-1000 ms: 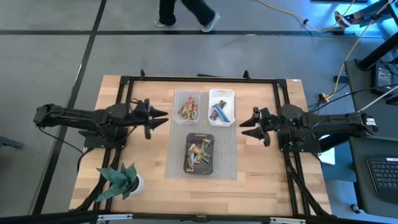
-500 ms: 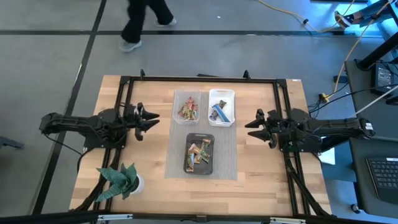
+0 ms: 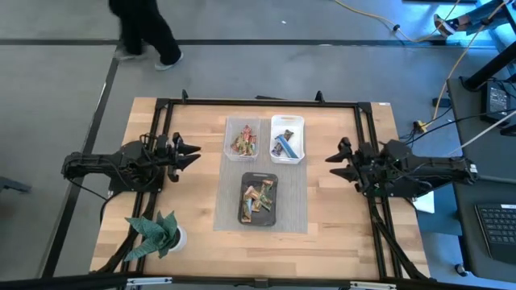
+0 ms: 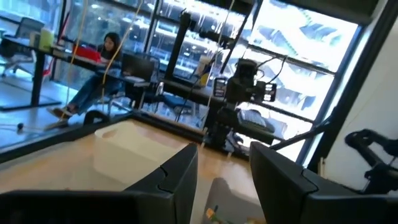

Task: Pick and place Granola Bars by type
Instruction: Return to Home Position

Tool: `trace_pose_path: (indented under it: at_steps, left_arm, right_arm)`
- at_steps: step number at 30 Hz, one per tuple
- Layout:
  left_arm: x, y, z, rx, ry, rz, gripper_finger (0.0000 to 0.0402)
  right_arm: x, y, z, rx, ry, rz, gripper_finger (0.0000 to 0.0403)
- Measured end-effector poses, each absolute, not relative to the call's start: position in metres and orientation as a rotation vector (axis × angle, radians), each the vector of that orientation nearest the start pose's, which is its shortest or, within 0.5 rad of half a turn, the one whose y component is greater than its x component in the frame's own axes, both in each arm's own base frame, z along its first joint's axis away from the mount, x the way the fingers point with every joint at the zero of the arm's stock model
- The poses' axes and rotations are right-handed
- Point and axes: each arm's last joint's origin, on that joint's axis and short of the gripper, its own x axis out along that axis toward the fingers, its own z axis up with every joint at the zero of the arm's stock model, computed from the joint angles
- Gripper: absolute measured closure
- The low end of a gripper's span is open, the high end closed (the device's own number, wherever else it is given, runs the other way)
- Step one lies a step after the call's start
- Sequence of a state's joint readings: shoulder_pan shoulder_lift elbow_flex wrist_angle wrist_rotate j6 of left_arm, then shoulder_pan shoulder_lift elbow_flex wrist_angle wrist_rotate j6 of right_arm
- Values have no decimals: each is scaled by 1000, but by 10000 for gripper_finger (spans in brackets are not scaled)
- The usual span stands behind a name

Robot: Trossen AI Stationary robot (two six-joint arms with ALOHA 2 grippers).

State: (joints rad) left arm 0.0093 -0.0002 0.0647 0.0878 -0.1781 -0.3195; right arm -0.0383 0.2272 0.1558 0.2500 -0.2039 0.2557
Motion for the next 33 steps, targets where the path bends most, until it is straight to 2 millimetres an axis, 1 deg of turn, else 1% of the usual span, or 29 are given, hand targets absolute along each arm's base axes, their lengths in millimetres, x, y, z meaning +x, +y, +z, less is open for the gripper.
trace_pose_path:
  at_steps: [5,18,22,26,29,33]
  left_arm:
    - [92,6,194,-329,-181,166,263]
    - [93,6,189,-335,-146,176,262]
    - [96,6,171,-360,-97,185,262]
    - [96,6,171,-372,-95,187,263]
    - [96,7,173,-350,-108,196,262]
    - [96,7,172,-351,-111,222,262]
  right_arm:
    - [101,2,224,182,-179,184,210]
    - [100,1,221,178,-160,155,210]
    - [100,1,221,151,-162,151,210]
    - [101,1,221,150,-162,151,210]
    - [102,1,213,152,-178,152,210]
    - [105,1,189,180,-203,158,210]
